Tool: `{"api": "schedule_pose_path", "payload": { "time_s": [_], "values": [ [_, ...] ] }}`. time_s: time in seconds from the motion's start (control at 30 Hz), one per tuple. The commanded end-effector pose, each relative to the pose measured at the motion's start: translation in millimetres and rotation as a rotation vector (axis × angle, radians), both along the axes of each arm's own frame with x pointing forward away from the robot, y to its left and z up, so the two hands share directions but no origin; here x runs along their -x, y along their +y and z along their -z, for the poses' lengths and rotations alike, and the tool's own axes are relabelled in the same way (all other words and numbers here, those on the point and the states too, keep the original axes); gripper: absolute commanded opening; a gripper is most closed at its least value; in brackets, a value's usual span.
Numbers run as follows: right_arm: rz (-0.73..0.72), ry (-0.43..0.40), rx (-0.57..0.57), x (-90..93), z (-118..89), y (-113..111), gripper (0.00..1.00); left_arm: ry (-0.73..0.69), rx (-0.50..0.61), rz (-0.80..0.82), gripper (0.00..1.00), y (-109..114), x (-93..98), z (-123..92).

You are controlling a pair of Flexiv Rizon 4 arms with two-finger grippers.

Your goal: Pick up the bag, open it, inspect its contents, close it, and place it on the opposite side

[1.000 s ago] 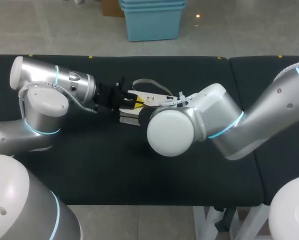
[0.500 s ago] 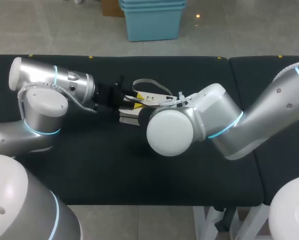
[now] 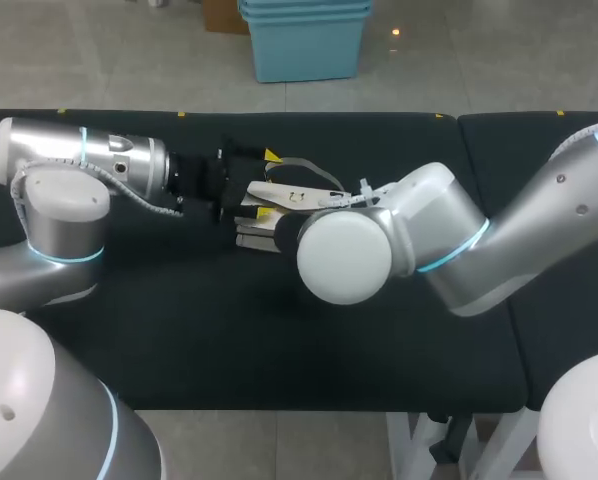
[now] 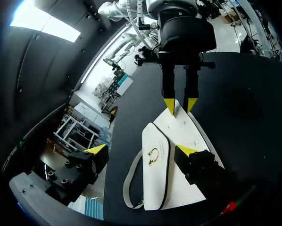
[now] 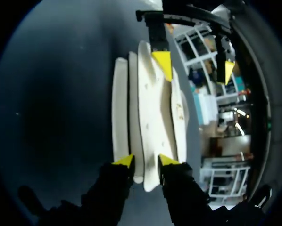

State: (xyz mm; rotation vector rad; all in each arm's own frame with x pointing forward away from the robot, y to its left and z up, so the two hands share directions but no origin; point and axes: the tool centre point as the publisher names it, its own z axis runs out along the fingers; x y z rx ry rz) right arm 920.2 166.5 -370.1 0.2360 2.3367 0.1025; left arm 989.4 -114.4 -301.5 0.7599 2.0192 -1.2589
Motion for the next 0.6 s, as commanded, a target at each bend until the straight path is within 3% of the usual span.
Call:
{"api": "schedule_pose_path", "payload": {
  "time_s": [0.03, 0.33, 0.6],
  "values": [
    [-0.012, 0.041, -0.017, 0.8, -12.9, -2.2, 1.00, 0.019, 0.023, -0.031, 1.00, 6.5, 3.5, -12.6],
    [-0.073, 0.247, -0.053, -4.2, -39.1, 0.1, 1.00, 0.202, -0.063, -0.130, 1.00, 15.2, -0.2, -25.5],
    [-0.101, 0.397, -0.099, -10.3, -58.1, -4.7, 1.00, 0.363, -0.168, -0.174, 1.00, 38.5, 0.5, -34.2]
  ]
}}
